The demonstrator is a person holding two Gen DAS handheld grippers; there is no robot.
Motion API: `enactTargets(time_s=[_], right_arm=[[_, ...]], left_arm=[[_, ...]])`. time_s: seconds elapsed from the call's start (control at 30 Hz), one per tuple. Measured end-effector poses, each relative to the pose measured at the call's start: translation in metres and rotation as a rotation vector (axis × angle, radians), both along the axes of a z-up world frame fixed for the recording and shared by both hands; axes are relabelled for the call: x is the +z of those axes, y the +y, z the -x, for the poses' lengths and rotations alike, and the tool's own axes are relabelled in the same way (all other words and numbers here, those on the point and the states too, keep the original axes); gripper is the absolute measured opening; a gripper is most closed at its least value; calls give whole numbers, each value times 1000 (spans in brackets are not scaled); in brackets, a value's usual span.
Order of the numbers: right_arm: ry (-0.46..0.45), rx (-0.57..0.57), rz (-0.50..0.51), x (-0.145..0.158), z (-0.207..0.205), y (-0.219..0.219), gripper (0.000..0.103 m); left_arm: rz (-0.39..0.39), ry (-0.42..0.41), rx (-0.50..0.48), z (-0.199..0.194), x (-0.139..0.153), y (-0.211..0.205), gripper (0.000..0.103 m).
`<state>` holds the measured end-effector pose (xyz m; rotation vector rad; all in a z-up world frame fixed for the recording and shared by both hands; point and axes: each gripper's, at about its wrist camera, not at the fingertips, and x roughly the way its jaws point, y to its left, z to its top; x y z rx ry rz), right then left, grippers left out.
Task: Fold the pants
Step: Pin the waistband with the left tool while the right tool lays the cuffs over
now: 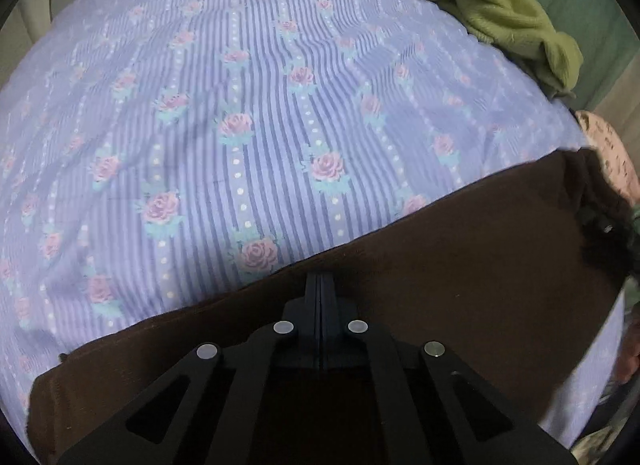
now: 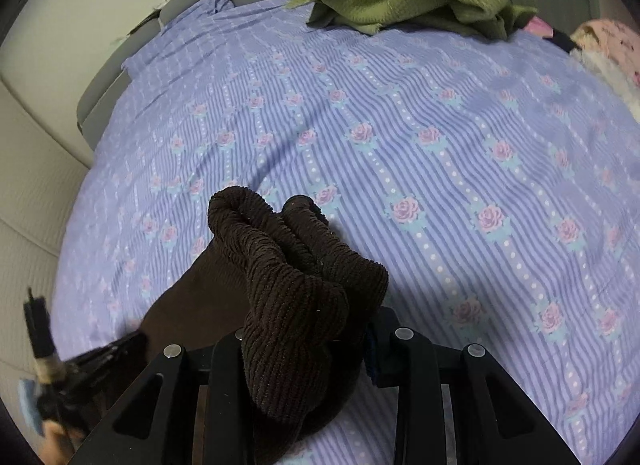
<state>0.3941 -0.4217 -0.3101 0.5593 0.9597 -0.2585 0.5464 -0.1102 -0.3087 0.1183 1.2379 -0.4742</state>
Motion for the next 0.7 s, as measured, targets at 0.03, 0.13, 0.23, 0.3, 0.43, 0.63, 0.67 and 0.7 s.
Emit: enactTargets(time_s=[0.03, 0.13, 0.23, 0.3, 0.43, 0.63, 0.67, 0.7], right_arm=[[-1, -6, -5, 2, 1, -1, 32], [-24, -22, -31, 12, 7, -2, 32], [-42, -19, -13, 24, 16, 5, 32], [-60, -12, 4, 34, 24, 10, 32], [-89, -9, 12, 54, 35, 15, 32], [-76, 33, 95, 70, 34, 36, 32], [-85, 23, 86, 77, 35, 38, 32], [-89, 16, 81, 80, 35, 39, 32]], left_arm=[[29, -36, 2, 7, 14, 4, 6], [72, -133, -36, 47, 53, 15, 11], [96, -112, -110, 89, 61, 17, 11], [115, -62, -127, 107, 50, 15, 10], [110, 74, -101, 107, 2, 6, 10], [182, 113, 10, 89, 22, 23, 13], [208, 60, 27, 92, 46, 34, 17], [216, 34, 39, 94, 60, 42, 25]])
